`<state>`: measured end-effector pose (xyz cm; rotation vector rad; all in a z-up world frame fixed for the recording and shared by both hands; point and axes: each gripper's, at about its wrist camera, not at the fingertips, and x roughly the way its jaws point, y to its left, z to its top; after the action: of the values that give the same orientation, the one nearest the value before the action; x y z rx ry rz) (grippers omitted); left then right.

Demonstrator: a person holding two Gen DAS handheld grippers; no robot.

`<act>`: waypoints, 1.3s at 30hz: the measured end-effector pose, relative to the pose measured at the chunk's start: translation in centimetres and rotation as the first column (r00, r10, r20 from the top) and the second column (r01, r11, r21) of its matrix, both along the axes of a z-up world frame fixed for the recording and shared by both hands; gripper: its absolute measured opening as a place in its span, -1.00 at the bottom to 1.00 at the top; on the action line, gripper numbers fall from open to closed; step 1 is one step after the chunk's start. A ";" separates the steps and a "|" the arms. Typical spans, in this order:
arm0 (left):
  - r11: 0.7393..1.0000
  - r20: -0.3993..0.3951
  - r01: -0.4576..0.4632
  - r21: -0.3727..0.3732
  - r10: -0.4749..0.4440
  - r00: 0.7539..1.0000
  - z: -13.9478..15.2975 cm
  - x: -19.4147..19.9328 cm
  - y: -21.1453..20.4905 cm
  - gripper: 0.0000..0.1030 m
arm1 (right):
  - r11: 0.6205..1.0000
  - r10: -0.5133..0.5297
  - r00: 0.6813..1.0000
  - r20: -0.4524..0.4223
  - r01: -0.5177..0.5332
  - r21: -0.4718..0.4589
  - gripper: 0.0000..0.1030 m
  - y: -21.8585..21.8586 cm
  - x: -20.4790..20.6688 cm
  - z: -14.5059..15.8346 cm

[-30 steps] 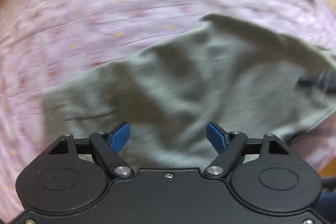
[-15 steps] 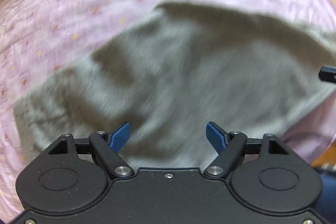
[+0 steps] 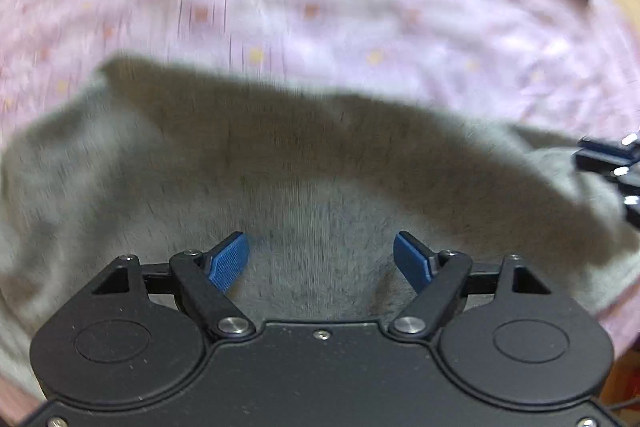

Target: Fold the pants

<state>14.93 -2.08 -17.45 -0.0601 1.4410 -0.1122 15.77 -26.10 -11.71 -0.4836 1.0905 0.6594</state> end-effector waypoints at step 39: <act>0.994 0.029 0.106 0.022 -0.107 0.994 -1.0 0.4 0.4 0.93 | 0.477 -0.877 0.476 0.061 0.879 0.002 -0.61 -12.9 -13.7 2.7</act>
<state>15.35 -1.70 -18.41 0.0357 1.4151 -0.1851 2.05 -39.01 -9.05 0.0978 1.1255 -0.3148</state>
